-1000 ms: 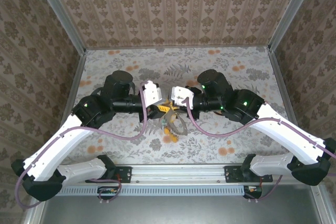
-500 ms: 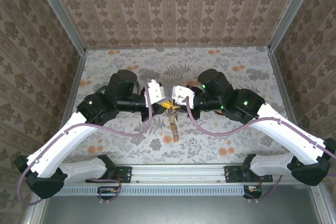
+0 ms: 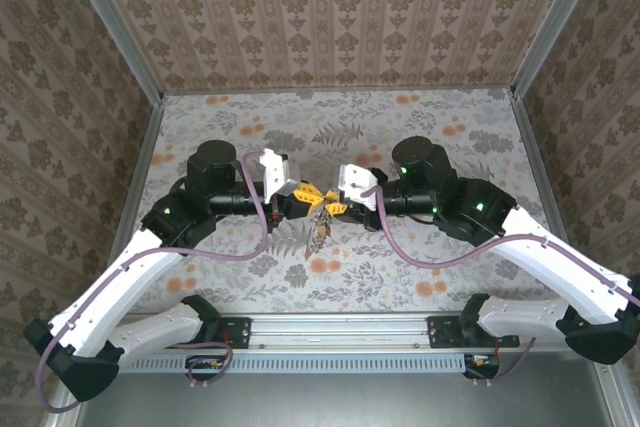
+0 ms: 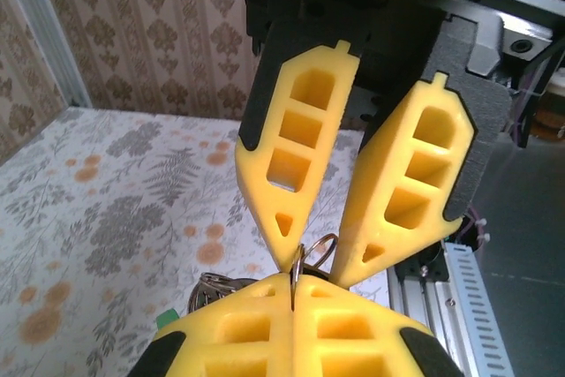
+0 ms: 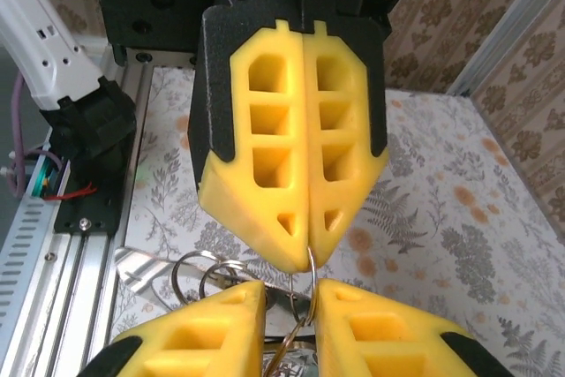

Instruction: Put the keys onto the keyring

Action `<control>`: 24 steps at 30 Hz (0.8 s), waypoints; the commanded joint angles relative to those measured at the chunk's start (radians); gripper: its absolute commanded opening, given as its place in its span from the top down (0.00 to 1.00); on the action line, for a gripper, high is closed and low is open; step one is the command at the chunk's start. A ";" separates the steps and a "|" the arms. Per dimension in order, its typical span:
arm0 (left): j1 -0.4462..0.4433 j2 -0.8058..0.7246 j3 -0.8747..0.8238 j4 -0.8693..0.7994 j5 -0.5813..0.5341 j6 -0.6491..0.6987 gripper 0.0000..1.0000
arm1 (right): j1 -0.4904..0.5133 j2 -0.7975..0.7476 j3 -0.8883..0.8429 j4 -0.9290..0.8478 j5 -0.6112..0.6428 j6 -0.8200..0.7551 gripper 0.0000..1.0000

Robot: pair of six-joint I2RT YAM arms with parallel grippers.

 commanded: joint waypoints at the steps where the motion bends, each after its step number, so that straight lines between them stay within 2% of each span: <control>1: 0.020 -0.036 -0.012 0.143 0.076 -0.057 1.00 | -0.025 -0.049 -0.035 0.073 -0.068 0.077 0.79; 8: 0.042 -0.044 -0.034 0.206 0.126 -0.093 1.00 | -0.037 -0.054 -0.065 0.108 -0.127 0.110 0.81; 11: 0.045 -0.047 -0.040 0.224 0.134 -0.105 1.00 | -0.040 -0.054 -0.068 0.118 -0.122 0.112 0.88; 15: 0.048 -0.046 -0.043 0.234 0.145 -0.111 1.00 | -0.040 -0.047 -0.064 0.127 -0.119 0.117 0.89; 18: 0.050 -0.049 -0.047 0.240 0.146 -0.116 1.00 | -0.042 -0.043 -0.067 0.133 -0.120 0.120 0.93; 24: 0.054 -0.050 -0.062 0.279 0.151 -0.139 1.00 | -0.042 -0.038 -0.066 0.132 -0.121 0.123 0.91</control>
